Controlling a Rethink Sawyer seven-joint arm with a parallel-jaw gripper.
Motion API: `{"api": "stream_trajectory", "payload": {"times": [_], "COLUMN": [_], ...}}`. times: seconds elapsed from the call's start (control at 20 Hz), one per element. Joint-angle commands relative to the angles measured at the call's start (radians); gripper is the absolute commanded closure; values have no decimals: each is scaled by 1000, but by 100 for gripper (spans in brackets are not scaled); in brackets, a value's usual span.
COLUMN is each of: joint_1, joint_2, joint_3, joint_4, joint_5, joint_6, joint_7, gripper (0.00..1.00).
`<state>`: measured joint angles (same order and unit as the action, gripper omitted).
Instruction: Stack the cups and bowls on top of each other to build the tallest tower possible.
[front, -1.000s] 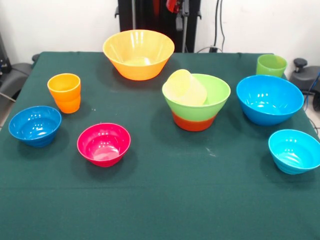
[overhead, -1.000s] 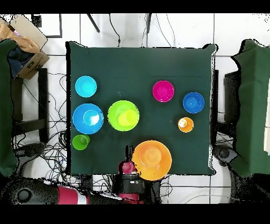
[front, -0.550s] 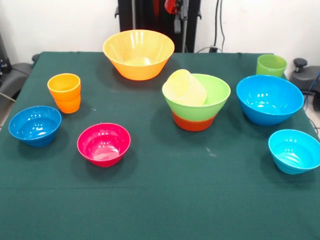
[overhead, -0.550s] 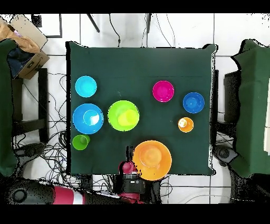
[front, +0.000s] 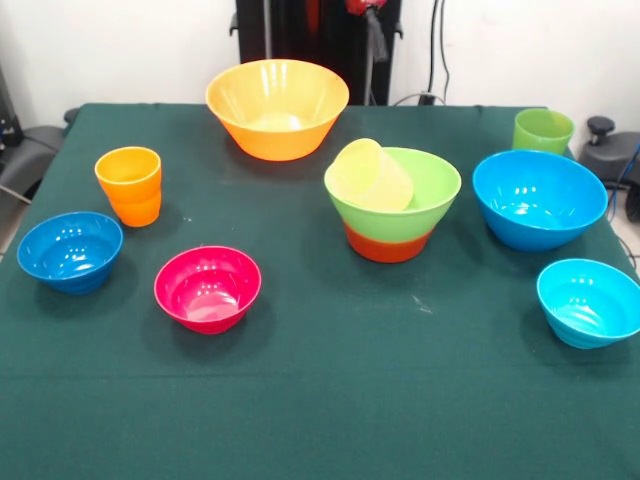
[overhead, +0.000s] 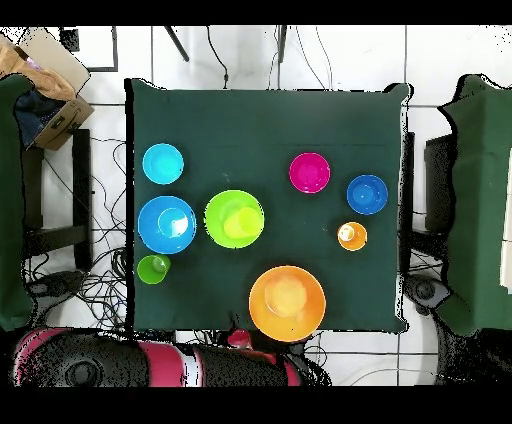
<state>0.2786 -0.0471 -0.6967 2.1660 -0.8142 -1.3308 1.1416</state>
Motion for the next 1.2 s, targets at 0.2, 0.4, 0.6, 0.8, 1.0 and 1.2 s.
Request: {"api": "stream_trajectory", "payload": {"times": [0.2,0.4,0.6,0.8,1.0,1.2], "joint_1": [-157,-152,-178,-8,347,459], "joint_2": [-104,-49,24,73,132,160], "joint_3": [344,318,289,255,145,105], "joint_4": [-13,-17,-52,-81,-123,-144], "joint_5": [-311,-235,-203,-144,-21,-51], "joint_6": [98,34,-35,89,449,508], "joint_7": [538,469,414,343,298,363], "gripper": [0,0,0,0,0,0]}}
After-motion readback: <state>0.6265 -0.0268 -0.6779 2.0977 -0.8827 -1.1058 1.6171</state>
